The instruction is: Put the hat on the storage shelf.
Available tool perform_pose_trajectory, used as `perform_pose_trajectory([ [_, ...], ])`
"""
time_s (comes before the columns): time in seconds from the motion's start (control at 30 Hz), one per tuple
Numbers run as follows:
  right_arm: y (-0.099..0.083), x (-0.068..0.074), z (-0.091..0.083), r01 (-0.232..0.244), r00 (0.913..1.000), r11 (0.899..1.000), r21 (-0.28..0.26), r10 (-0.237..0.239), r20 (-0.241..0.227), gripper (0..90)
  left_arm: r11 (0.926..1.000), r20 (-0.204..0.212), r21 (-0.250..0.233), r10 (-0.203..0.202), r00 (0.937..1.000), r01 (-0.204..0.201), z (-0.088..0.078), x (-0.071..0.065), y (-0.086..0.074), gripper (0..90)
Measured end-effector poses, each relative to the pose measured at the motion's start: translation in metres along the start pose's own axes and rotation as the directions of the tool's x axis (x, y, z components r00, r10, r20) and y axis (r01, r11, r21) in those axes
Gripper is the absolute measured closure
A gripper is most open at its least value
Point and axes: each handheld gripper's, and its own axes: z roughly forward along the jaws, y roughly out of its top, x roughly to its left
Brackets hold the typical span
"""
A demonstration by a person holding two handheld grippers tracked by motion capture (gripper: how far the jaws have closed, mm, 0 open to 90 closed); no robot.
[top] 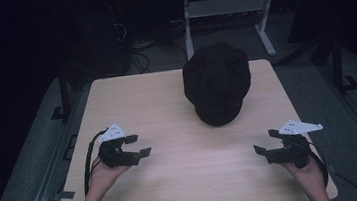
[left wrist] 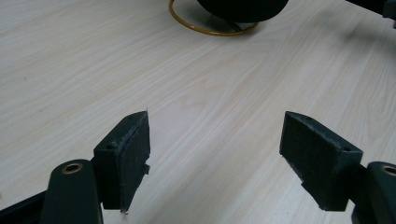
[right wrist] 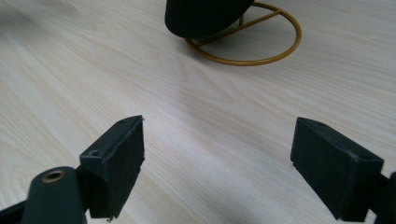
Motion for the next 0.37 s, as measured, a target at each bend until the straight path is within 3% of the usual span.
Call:
perform_pose_trajectory([
  [0.27,-0.0002,0.0026,0.0038,0.001,1.0,1.0,0.003,-0.001,-0.008,17.2,0.9999,-0.011,-0.009,-0.012,0.9999,0.012,0.0076,0.0034,-0.0122,24.1],
  [0.37,0.0006,0.0043,0.0047,0.012,0.9999,1.0,0.001,-0.012,-0.007,17.2,0.9998,-0.035,-0.012,0.016,0.9993,-0.017,0.0095,0.0006,-0.0118,23.9],
])
